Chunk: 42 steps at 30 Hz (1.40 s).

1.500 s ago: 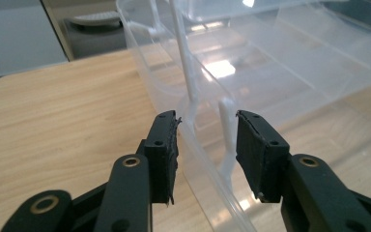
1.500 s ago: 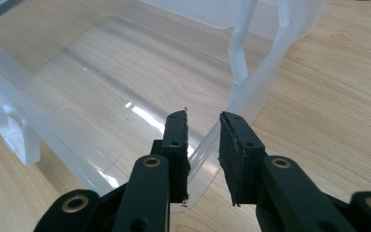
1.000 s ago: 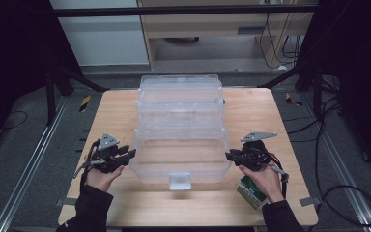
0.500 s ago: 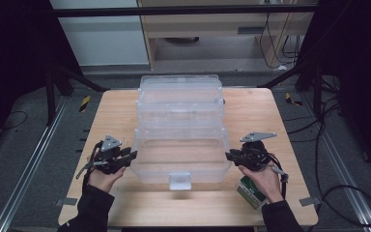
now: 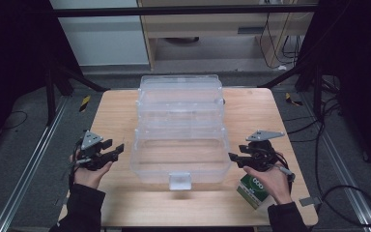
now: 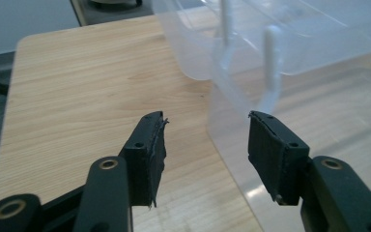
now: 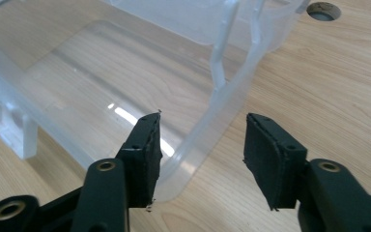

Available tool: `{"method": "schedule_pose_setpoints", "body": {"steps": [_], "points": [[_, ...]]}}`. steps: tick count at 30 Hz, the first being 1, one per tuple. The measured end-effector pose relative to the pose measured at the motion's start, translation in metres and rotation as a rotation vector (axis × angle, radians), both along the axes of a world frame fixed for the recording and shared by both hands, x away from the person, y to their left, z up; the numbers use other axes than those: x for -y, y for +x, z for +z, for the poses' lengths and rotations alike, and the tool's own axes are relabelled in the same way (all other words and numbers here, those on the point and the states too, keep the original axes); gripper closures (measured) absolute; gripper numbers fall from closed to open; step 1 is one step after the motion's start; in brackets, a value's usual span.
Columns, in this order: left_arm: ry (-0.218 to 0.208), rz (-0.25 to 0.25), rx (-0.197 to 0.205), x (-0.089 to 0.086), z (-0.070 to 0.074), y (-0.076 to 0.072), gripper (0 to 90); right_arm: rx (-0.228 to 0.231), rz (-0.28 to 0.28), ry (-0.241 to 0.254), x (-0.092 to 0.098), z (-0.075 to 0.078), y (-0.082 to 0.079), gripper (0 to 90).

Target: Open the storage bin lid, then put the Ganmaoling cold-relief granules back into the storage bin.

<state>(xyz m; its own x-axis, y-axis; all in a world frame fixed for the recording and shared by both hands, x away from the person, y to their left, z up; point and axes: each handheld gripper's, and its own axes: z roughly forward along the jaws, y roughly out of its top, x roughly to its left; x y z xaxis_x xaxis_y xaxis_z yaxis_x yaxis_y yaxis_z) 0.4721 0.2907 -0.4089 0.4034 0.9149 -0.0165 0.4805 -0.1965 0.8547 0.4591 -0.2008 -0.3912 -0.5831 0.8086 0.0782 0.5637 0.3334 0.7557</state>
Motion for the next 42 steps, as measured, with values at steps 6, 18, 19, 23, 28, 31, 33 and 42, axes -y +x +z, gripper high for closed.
{"method": "schedule_pose_setpoints", "body": {"steps": [6,18,19,23,28,31,33,42], "points": [[-0.009,0.063,0.008,-0.016,-0.007,0.006,42.0,-0.019,-0.003,-0.065,0.014,0.009,-0.007,39.9],[-0.021,0.104,-0.007,-0.027,-0.014,0.01,38.0,-0.104,0.0,-0.154,0.03,0.024,-0.027,26.2],[-0.02,0.107,-0.007,-0.028,-0.014,0.01,37.9,-0.108,0.002,-0.16,0.032,0.024,-0.028,25.5],[-0.021,0.112,-0.011,-0.031,-0.016,0.011,37.4,-0.141,-0.002,-0.174,0.035,0.023,-0.031,23.7],[-0.023,0.118,-0.014,-0.034,-0.02,0.013,37.1,-0.187,0.006,-0.206,0.036,0.022,-0.034,21.0],[-0.022,0.124,-0.018,-0.035,-0.022,0.013,37.1,-0.198,0.009,-0.217,0.036,0.023,-0.036,19.7],[-0.02,0.127,-0.019,-0.036,-0.022,0.013,36.9,-0.201,0.016,-0.22,0.036,0.024,-0.037,18.6],[0.007,0.122,-0.027,-0.033,-0.025,0.015,35.9,-0.259,0.047,-0.264,0.035,0.022,-0.036,15.8]]}}
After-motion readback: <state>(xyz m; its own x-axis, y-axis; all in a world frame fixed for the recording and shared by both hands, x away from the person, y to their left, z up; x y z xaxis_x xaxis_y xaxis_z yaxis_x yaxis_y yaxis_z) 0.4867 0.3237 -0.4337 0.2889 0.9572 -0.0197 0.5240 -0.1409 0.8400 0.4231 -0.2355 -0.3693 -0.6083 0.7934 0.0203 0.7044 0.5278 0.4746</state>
